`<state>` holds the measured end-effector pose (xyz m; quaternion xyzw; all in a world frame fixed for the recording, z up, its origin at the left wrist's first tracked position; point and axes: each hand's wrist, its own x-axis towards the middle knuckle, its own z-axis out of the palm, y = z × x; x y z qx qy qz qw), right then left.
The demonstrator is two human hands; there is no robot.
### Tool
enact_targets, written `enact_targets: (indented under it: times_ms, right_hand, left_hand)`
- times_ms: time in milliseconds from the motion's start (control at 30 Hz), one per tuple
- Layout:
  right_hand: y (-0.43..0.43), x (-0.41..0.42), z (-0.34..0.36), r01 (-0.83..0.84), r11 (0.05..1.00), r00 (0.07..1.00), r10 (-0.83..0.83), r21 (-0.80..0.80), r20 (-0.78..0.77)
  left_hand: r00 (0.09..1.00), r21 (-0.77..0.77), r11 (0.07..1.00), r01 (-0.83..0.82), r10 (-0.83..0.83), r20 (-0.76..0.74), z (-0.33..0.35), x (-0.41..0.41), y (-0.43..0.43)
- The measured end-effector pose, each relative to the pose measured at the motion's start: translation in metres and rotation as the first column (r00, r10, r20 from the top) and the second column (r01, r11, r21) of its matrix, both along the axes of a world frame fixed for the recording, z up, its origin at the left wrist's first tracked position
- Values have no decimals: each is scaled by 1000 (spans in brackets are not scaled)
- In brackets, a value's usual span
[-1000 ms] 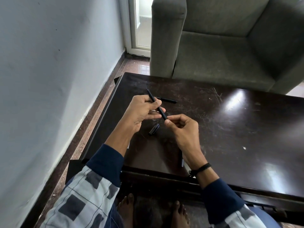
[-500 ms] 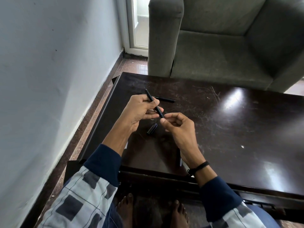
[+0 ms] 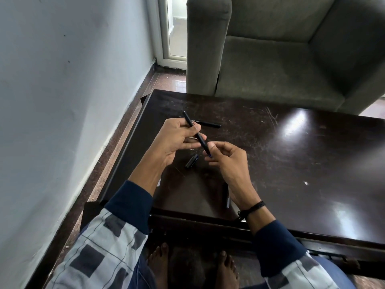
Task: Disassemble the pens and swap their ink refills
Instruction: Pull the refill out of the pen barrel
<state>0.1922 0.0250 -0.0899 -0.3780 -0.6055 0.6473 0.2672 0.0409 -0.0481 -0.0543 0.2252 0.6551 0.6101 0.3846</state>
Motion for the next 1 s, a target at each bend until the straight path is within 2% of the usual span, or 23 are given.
enact_targets:
  times_ms: [200,467,700,1000]
  right_hand:
    - [1,1,-2,-6,999,1000,4,54,22]
    - [3,0,-3,-26,1000,1000,26,-11,14]
    - [2,2,-2,-19,999,1000,18,47,6]
    - [3,4,-2,-42,999,999,42,28,34]
  left_hand:
    - [1000,-2,1000,9,-9,-1,-2,0,2]
    - [1000,11,1000,-3,3,-3,-2,-1,1]
    - [1000,18,1000,4,-4,2,-4,0,2]
    - [1000,18,1000,-5,5,-7,-4,1,1]
